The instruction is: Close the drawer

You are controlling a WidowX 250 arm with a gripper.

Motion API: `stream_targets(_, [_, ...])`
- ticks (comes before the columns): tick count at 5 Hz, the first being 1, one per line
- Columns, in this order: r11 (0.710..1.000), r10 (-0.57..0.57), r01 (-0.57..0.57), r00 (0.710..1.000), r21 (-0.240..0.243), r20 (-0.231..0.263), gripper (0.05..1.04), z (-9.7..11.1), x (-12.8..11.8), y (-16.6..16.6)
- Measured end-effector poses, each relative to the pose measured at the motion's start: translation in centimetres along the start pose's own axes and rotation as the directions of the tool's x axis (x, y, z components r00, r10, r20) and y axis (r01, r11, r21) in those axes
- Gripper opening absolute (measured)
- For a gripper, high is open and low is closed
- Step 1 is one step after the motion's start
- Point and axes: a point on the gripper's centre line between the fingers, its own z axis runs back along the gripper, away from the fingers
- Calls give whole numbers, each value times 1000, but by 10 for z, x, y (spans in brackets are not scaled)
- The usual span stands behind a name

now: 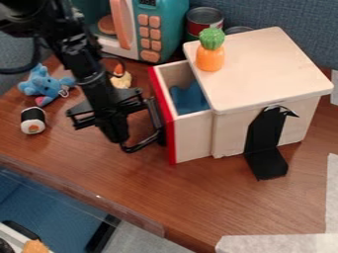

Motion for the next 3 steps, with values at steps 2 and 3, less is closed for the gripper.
stream_targets(2, [999,-39,39,999,-21,-9,96,-7,9,-31])
stream_targets(3, [999,-36,35,999,-28,-15,96,-8,11,-42])
